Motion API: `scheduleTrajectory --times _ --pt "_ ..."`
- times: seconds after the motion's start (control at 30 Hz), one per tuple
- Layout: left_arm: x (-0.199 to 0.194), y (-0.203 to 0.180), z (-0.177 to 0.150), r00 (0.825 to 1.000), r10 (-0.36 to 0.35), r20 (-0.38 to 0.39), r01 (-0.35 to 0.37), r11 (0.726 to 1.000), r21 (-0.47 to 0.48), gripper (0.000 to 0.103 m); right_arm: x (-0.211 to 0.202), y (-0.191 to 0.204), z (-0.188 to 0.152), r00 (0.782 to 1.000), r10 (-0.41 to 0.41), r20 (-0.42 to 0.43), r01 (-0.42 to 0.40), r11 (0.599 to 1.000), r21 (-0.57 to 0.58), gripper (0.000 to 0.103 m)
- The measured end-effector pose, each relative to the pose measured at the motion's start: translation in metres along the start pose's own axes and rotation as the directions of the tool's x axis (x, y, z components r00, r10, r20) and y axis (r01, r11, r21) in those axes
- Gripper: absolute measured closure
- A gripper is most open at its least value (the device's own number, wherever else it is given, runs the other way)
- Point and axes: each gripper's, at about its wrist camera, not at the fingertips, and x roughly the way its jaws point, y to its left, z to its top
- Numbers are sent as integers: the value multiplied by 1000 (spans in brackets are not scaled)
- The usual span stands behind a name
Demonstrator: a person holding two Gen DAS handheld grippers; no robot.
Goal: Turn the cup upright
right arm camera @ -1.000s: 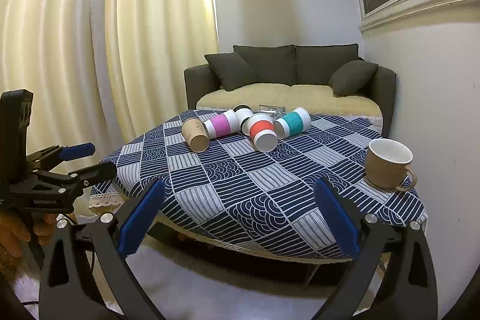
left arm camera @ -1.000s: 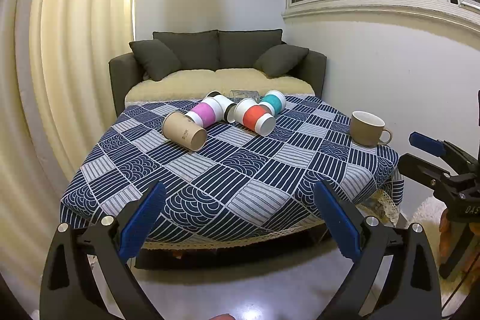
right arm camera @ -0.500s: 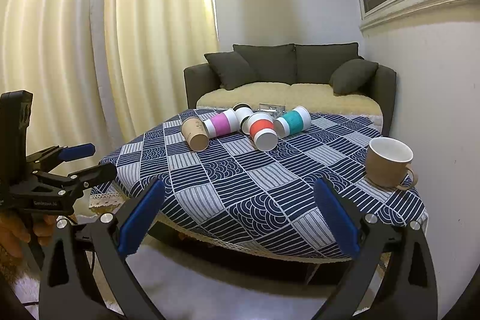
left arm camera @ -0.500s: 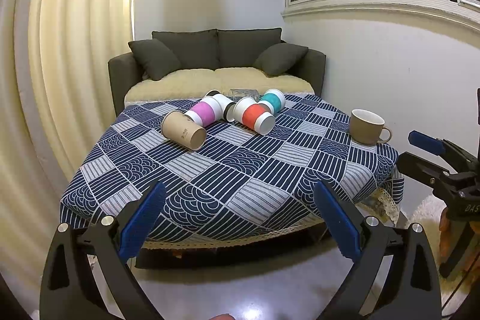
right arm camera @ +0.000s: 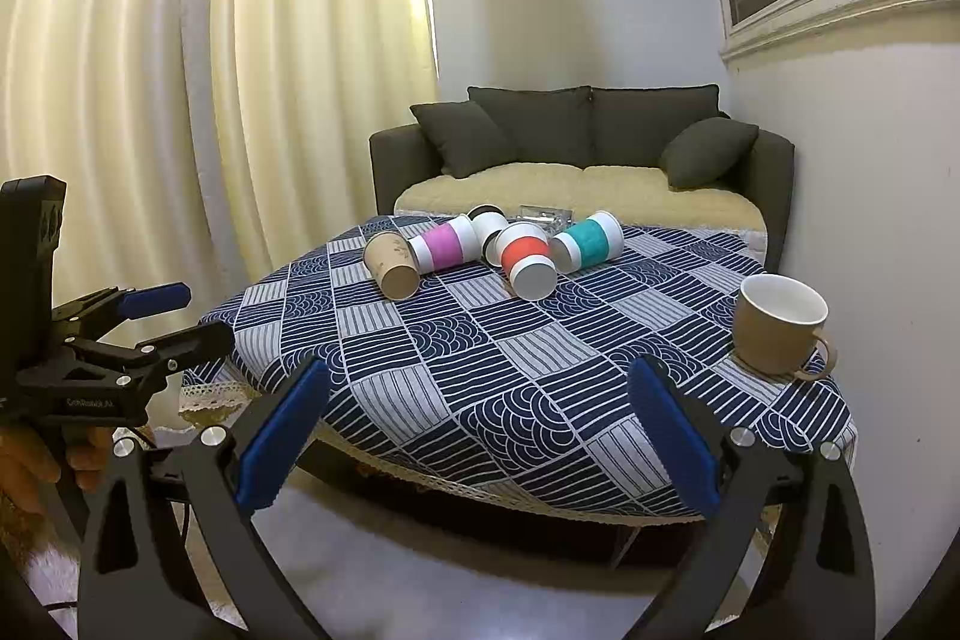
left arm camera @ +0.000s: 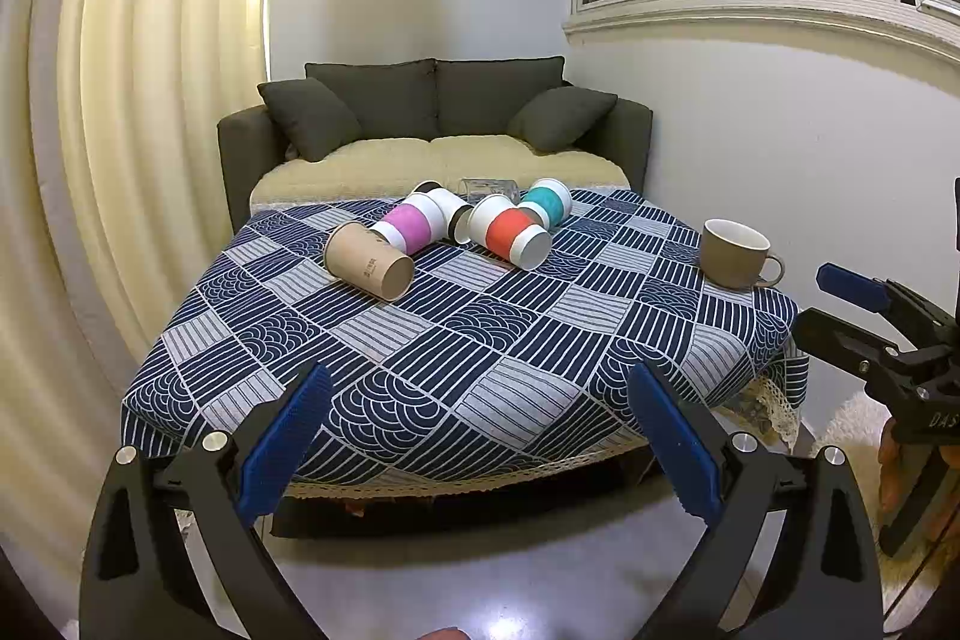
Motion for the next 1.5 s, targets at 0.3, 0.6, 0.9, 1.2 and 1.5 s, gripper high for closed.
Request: scheduleTrajectory --times 0.3,0.6,0.9,1.2,1.5 --pt "1 0 0 1000 3 -4 -3 1000 0 7 1 0 1 1000 0 -3 0 1000 0 5" --pt "1 1 -1 1000 4 -4 -4 1000 -1 7 -1 1 1 1000 -4 1 4 1000 0 5" --pt "3 3 -4 1000 10 -9 -10 1000 -4 7 2 0 3 1000 -19 -15 19 1000 -2 5" --pt "12 7 -4 998 28 -54 -29 999 -21 7 10 -3 3 997 -44 -61 45 999 19 5" --pt "44 37 16 981 -20 -192 -19 980 -198 7 43 -21 15 988 -12 -154 27 995 100 5"
